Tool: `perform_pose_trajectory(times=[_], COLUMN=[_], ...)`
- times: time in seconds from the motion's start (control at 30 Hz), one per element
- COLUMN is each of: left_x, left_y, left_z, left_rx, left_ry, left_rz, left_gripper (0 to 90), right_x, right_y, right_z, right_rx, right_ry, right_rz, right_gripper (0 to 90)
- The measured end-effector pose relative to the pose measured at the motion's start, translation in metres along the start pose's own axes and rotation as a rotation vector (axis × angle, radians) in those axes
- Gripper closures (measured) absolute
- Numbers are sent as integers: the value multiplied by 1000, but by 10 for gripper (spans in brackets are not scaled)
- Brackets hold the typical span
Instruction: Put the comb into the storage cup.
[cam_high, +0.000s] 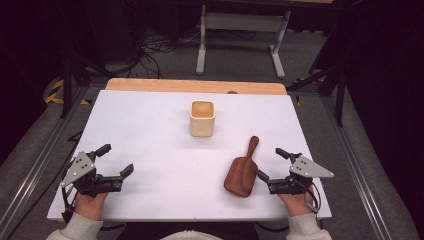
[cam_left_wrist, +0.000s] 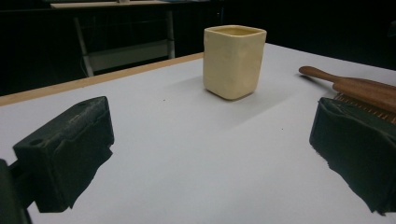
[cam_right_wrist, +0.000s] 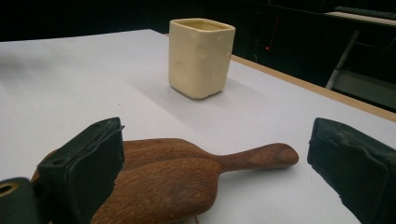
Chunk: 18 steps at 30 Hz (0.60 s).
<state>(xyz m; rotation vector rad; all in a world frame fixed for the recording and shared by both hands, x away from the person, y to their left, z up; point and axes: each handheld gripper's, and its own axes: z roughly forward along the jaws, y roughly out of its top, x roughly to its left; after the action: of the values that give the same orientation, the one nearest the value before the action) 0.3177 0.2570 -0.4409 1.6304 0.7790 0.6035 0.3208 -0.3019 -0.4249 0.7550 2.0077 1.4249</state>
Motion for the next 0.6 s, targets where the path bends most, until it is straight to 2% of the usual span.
perform_pose_trajectory(times=[0.23, 0.43, 0.6], left_x=[1, 2, 2], left_y=[1, 4, 4], left_z=[-2, -2, -1], left_rx=[-8, 29, 31], left_ry=[1, -17, -27], left_rz=[-5, 6, 9], left_gripper=[6, 12, 18], right_x=[-3, -3, -5], right_y=[1, 5, 11], right_z=[0, 2, 6], right_rx=[12, 41, 60], right_ry=[-4, 8, 23], right_rz=[13, 13, 16], right_gripper=[64, 90, 115])
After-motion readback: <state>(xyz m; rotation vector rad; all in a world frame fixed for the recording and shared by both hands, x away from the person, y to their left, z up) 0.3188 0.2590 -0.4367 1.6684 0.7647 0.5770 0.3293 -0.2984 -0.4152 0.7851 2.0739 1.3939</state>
